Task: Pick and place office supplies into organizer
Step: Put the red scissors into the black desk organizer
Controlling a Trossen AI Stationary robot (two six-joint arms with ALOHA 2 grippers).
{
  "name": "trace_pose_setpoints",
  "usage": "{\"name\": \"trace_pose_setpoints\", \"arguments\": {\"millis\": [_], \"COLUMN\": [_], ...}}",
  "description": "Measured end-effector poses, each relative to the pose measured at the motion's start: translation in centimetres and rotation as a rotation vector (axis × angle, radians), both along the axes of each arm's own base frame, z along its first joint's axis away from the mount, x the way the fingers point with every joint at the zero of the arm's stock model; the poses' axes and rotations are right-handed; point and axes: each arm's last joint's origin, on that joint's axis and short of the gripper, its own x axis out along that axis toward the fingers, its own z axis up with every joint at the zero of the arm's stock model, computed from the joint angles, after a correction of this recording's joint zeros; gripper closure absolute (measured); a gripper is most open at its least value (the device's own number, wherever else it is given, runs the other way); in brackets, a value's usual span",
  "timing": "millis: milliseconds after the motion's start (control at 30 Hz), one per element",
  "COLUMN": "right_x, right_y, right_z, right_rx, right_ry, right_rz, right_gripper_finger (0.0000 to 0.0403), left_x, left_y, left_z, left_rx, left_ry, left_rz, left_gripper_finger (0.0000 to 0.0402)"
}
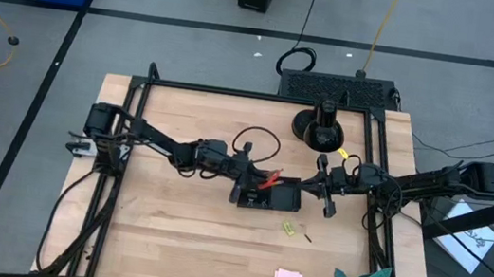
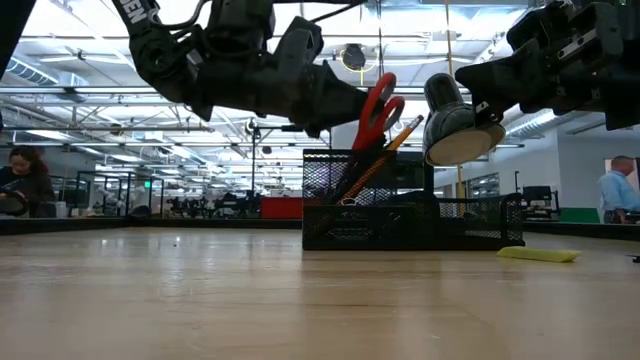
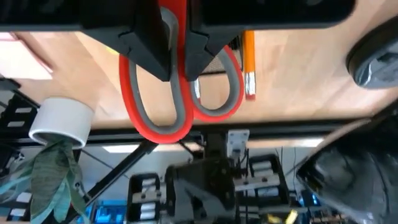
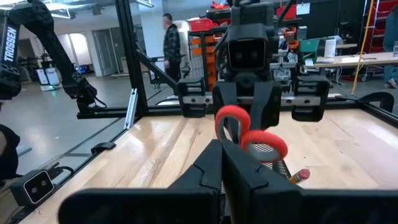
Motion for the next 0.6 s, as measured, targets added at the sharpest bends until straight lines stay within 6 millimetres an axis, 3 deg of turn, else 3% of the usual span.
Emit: {"name": "trace_pose_setpoints", "arguments": {"millis": [267,400,600], "right_x": [0.0,0.0,0.0], "right_y": [0.0,0.0,0.0], "right_z": [0.0,0.0,0.0], "right_rx": [0.0,0.0,0.0], "right_ry": [0.0,0.0,0.0], "right_rz": [0.0,0.002,0.003], "right_gripper_finger": [0.0403,0.0403,0.0403], "left_x": [0.0,-0.1,-0.8], "left_y": [0.0,0.0,0.0], "left_z": [-0.3,-0.1,1.7], "left_rx": [-0.01,0.004,0.025], "left_ry": [0.033,0.029,0.032], "left_rz": [0.002,0.0,-0.004], "left_gripper_finger": [0.0286,0.0269,0.0255]}}
